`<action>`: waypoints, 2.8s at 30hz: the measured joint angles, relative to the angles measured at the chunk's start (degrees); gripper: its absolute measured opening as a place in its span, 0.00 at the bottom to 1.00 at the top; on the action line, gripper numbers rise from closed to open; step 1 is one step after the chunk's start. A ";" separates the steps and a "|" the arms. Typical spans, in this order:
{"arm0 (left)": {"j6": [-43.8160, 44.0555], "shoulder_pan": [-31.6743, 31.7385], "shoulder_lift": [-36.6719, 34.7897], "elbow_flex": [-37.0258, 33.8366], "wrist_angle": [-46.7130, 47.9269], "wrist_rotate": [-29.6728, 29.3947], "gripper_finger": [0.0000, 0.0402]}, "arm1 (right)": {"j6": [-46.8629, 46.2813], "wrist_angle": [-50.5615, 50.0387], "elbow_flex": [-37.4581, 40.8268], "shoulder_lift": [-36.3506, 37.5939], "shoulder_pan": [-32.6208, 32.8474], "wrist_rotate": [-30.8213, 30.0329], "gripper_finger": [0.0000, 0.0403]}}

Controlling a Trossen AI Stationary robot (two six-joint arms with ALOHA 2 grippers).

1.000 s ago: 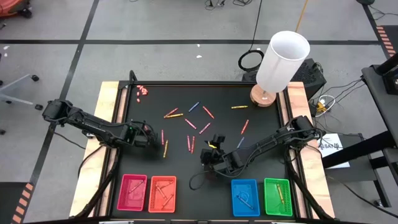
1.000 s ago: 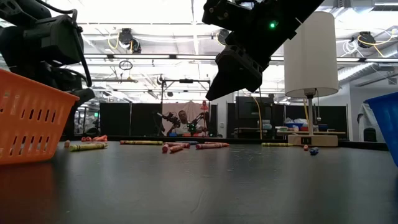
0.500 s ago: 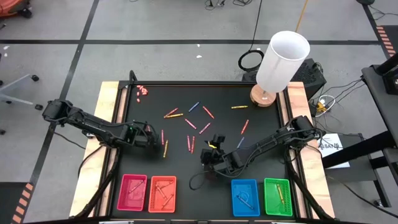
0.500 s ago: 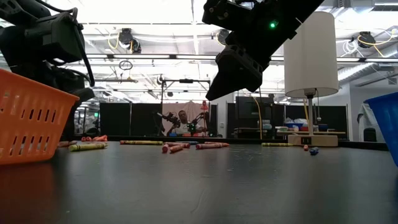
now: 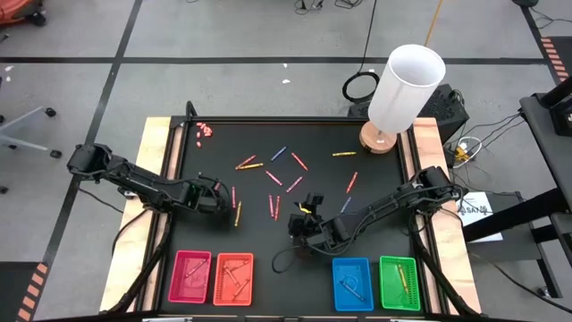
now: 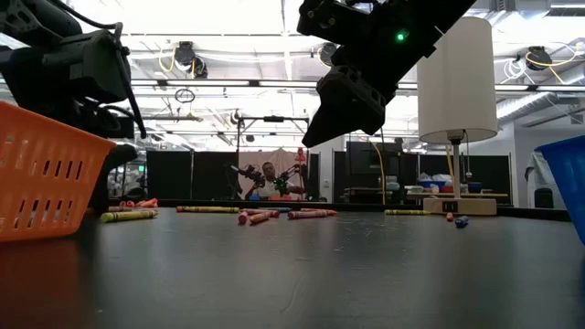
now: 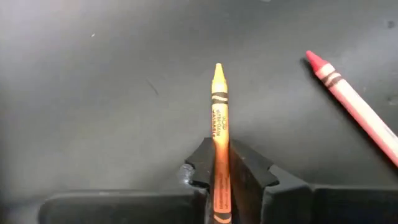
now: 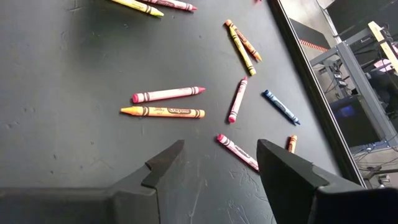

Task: Sort crayons
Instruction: Put the orange crayon into the orange bin

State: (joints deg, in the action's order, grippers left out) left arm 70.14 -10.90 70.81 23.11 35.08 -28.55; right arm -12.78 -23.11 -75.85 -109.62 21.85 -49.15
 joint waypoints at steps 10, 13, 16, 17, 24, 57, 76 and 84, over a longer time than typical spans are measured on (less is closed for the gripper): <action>-3.54 0.00 -0.07 0.01 -0.62 0.09 0.01 | 0.02 0.17 0.00 0.00 0.00 0.00 0.45; -3.63 0.04 -0.85 0.59 0.01 1.19 0.01 | 0.03 0.17 0.00 0.00 0.00 0.00 0.45; -6.52 -0.12 -2.73 1.71 -1.18 3.45 0.01 | 0.22 0.15 0.00 0.00 0.00 0.00 0.45; -7.55 -0.13 -3.42 2.13 -1.30 3.96 0.01 | 0.24 0.17 0.00 0.00 0.00 0.00 0.45; -10.58 -3.47 -9.44 4.79 -1.03 5.36 0.01 | 0.24 0.15 0.00 0.00 0.00 0.00 0.45; -10.73 -14.85 -13.40 7.41 -4.89 3.04 0.01 | 0.24 0.17 0.00 0.02 0.00 0.00 0.45; -15.17 -27.64 -12.00 17.77 -4.59 4.85 0.01 | 0.24 0.20 0.00 0.02 0.00 0.01 0.45; -12.18 -33.14 -5.57 23.18 -4.76 5.10 0.01 | 0.22 0.28 0.00 0.02 0.00 0.01 0.45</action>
State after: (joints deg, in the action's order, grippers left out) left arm 57.95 -44.04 65.24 46.29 30.32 -23.44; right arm -12.56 -22.83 -75.85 -109.60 21.85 -49.13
